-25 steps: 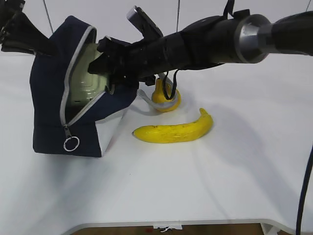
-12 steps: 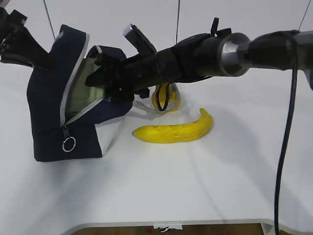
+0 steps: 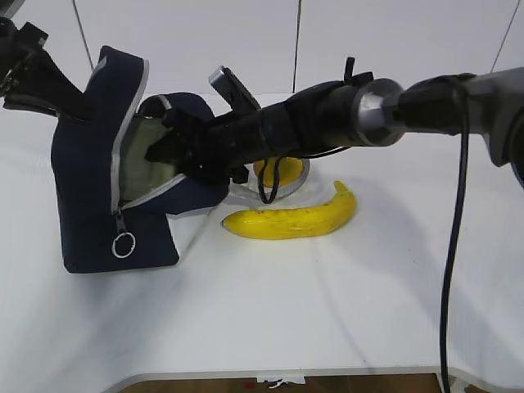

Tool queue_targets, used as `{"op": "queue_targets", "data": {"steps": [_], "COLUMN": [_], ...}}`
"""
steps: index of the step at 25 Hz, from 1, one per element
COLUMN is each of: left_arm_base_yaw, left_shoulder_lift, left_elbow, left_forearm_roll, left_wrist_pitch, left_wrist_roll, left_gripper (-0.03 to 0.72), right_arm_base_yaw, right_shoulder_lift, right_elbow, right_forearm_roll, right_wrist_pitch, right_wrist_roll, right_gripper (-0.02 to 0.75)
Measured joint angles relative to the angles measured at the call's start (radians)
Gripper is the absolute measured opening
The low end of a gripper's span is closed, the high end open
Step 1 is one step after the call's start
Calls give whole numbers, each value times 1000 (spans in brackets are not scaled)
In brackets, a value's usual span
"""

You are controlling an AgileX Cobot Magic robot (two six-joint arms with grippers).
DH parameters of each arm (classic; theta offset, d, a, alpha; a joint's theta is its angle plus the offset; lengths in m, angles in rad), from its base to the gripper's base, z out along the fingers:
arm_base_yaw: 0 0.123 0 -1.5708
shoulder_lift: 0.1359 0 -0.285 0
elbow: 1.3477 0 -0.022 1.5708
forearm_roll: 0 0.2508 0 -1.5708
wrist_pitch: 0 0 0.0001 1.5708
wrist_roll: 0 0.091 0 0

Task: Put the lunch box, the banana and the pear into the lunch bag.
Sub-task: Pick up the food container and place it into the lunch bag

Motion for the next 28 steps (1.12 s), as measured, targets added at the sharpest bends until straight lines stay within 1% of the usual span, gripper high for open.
{"op": "queue_targets", "data": {"steps": [3, 6, 9, 11, 14, 17, 20, 24, 28], "left_arm_base_yaw": [0, 0, 0, 0, 0, 0, 0, 0, 0], "left_shoulder_lift": [0, 0, 0, 0, 0, 0, 0, 0, 0], "left_elbow": [0, 0, 0, 0, 0, 0, 0, 0, 0], "left_forearm_roll": [0, 0, 0, 0, 0, 0, 0, 0, 0], "left_wrist_pitch": [2, 2, 2, 2, 2, 2, 2, 2, 2], "left_wrist_roll": [0, 0, 0, 1, 2, 3, 5, 5, 5], "left_gripper": [12, 12, 12, 12, 12, 12, 12, 12, 12], "right_arm_base_yaw": [0, 0, 0, -2, -6, -6, -12, -16, -16], "right_shoulder_lift": [6, 9, 9, 9, 7, -12, -44, -82, -117], "right_elbow": [0, 0, -2, -3, -6, -6, -13, -51, -129], "right_forearm_roll": [2, 2, 2, 0, -3, -39, -131, -324, -524], "right_wrist_pitch": [0, 2, 33, 63, 89, 93, 101, 138, 231], "right_wrist_roll": [1, 2, 2, 2, 0, 0, 38, 143, 294], "right_gripper": [372, 407, 484, 521, 540, 545, 547, 547, 547]}}
